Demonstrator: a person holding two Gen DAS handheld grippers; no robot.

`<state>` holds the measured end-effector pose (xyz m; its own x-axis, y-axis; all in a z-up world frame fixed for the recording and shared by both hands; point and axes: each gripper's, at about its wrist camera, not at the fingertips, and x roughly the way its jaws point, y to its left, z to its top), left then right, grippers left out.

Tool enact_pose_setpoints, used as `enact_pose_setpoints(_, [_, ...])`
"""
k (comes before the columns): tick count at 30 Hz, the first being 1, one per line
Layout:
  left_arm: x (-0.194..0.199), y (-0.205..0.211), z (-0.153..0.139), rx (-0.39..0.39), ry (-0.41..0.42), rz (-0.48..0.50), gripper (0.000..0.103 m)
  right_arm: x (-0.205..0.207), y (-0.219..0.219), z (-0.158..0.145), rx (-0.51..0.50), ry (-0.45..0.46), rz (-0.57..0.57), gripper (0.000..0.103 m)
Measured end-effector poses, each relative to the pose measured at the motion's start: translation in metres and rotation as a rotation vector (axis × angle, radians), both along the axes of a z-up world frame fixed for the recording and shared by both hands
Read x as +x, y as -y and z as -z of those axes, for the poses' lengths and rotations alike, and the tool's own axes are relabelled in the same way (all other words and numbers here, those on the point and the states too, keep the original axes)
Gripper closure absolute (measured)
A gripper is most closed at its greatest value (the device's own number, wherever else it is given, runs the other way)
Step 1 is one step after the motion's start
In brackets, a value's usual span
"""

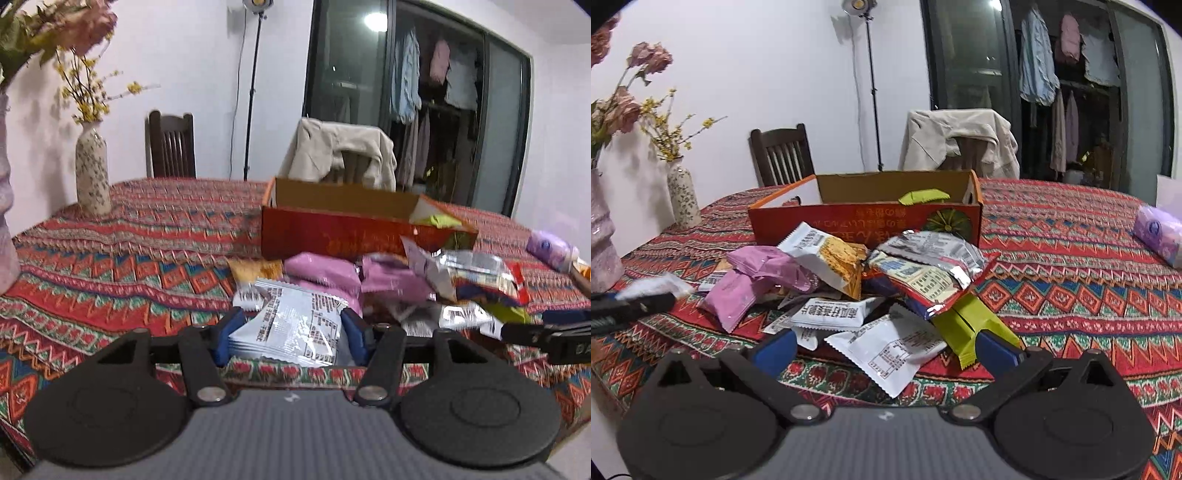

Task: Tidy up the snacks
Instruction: 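Grasp a white printed packet with the left gripper while the right grasps another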

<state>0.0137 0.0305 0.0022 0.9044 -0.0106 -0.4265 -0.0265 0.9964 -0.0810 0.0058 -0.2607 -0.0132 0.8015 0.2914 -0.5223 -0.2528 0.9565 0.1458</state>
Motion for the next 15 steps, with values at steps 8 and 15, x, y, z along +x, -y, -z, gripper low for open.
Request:
enact_pose_setpoints(8, [0.012, 0.0, 0.005, -0.012, -0.01, 0.003, 0.044, 0.023, 0.0, 0.004, 0.041, -0.069, 0.089, 0.036])
enact_pose_setpoints(15, [0.016, -0.003, 0.01, -0.018, -0.014, 0.005, 0.044, 0.047, -0.009, 0.009, 0.028, -0.097, 0.141, 0.045])
